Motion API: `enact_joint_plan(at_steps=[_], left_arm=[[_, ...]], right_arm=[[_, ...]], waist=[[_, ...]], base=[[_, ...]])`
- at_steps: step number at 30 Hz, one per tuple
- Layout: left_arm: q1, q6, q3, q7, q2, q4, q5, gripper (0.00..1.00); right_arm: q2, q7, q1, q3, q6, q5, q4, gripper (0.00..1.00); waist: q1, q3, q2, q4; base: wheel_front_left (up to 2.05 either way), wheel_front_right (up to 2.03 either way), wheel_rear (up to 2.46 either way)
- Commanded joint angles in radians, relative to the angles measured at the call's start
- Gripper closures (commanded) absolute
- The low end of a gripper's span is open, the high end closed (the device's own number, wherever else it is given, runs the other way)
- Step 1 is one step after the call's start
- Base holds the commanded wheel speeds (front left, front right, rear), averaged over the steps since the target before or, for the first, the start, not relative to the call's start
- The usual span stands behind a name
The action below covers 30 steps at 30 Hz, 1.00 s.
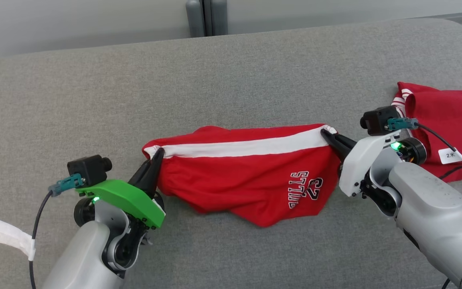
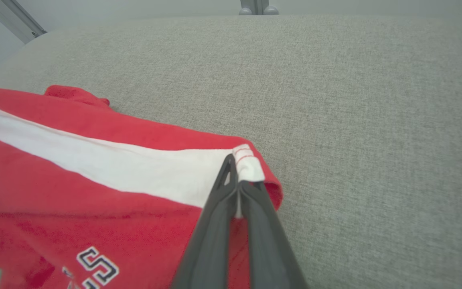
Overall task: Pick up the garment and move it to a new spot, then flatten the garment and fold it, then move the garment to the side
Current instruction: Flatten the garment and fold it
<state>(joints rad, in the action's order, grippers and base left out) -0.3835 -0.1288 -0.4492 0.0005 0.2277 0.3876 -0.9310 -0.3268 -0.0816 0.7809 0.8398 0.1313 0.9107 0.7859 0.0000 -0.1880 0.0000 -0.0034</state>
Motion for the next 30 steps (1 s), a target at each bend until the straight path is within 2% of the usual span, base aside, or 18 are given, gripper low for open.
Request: enact_joint_plan(at_steps=[1,9,17,24,30], left_arm=[[-0.022,-0.003,0.001,-0.018,0.009,-0.003,0.001,1.0],[-0.044,-0.003,-0.014,-0.12,0.068,-0.097,0.017,1.0],[0.0,-0.002,0.017,-0.174,0.16,-0.307,0.04,1.0],[0.022,0.047,0.048,-0.127,0.257,-0.554,0.074,1.0],[-0.028,0.088,0.081,-0.059,0.322,-0.715,0.094,1.0]], right_arm=[[-0.008,-0.015,0.014,0.003,-0.001,0.008,-0.004,1.0],[-0.06,-0.092,0.038,-0.01,-0.001,0.006,-0.103,1.0],[-0.164,-0.114,0.016,-0.08,-0.001,-0.067,-0.334,1.0],[-0.232,-0.011,-0.077,-0.281,-0.001,-0.17,-0.661,1.0],[-0.202,0.158,-0.199,-0.504,-0.001,-0.287,-0.95,1.0]], waist=[[0.0,0.007,0.0,-0.005],[0.0,0.066,0.0,-0.019],[0.0,0.163,0.0,-0.054],[0.0,0.223,0.0,-0.092],[0.0,0.223,0.0,-0.113]], base=[[0.0,0.0,0.0],[0.0,0.0,0.0],[0.0,0.0,0.0],[0.0,0.0,0.0],[0.0,0.0,0.0]])
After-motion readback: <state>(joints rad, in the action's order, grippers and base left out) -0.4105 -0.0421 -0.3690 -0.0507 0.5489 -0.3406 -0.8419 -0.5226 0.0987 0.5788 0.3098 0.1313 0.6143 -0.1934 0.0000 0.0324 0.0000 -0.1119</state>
